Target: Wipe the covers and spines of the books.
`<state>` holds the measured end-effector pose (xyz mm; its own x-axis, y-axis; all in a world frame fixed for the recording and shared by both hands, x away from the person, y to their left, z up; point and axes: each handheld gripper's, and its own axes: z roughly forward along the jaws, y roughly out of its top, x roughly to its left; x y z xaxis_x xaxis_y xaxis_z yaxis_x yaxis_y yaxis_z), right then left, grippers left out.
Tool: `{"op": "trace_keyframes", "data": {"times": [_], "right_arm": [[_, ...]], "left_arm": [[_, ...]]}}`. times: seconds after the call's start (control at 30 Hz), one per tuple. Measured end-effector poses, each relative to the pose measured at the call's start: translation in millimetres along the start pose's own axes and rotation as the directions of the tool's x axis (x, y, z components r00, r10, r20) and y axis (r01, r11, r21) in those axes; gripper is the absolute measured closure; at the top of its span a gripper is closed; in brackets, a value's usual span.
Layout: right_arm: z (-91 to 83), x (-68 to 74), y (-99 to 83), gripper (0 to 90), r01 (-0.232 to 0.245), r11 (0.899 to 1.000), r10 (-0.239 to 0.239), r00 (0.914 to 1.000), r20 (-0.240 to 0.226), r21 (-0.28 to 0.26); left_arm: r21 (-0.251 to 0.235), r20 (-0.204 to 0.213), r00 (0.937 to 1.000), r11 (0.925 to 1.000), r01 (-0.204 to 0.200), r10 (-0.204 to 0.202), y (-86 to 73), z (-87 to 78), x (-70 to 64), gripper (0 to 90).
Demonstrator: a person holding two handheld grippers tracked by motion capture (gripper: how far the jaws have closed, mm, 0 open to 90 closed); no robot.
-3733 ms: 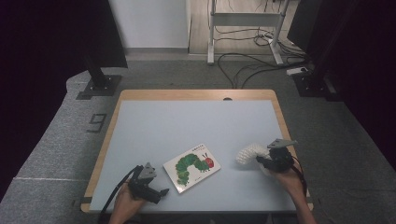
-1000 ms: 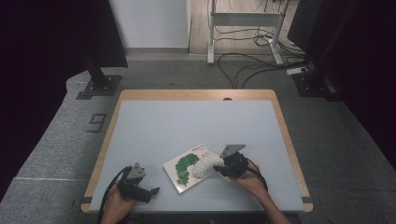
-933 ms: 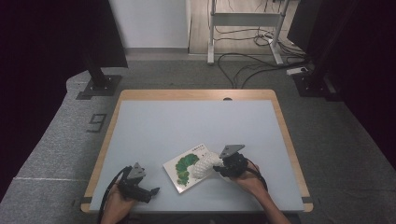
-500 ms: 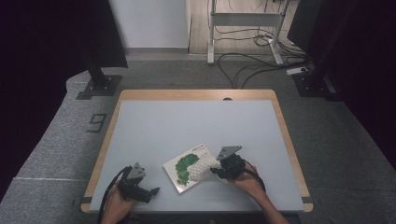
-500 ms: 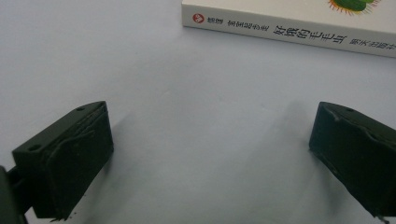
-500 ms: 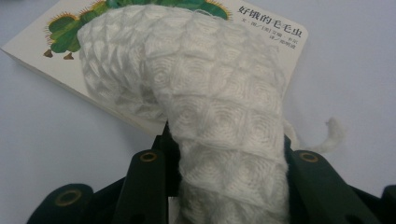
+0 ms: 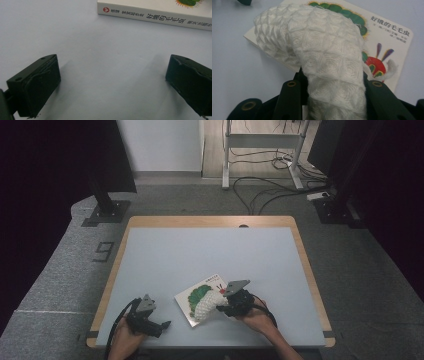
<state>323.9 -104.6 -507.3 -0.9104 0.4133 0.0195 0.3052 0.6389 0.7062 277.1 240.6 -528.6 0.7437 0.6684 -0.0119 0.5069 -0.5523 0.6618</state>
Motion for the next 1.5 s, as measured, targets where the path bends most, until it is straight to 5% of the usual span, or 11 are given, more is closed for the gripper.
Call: {"op": "trace_keyframes", "data": {"times": [0.27,0.77,1.2,1.5], "right_arm": [[8.1,11.6,7.6,62.2,0.020,1.000,-0.020,0.9987,-0.046,-0.010],[24.2,34.7,23.8,62.3,0.058,0.998,-0.060,0.9902,-0.126,-0.023],[33.4,56.4,34.4,62.1,0.106,0.994,-0.108,0.9801,-0.167,-0.019],[38.2,53.5,40.0,64.4,0.109,0.994,-0.110,0.9779,-0.178,-0.016]], "left_arm": [[-0.002,-0.008,1.0000,1.0000,0.005,-0.005,0.0,-0.6,0.3,0.0],[-0.006,-0.061,0.9948,0.9967,0.081,-0.081,-11.0,-11.0,13.5,0.0],[-0.004,-0.067,0.9946,0.9968,0.079,-0.079,-11.1,-10.4,13.1,0.0],[-0.004,-0.068,0.9946,0.9969,0.079,-0.079,-11.1,-10.3,13.0,0.0]]}}
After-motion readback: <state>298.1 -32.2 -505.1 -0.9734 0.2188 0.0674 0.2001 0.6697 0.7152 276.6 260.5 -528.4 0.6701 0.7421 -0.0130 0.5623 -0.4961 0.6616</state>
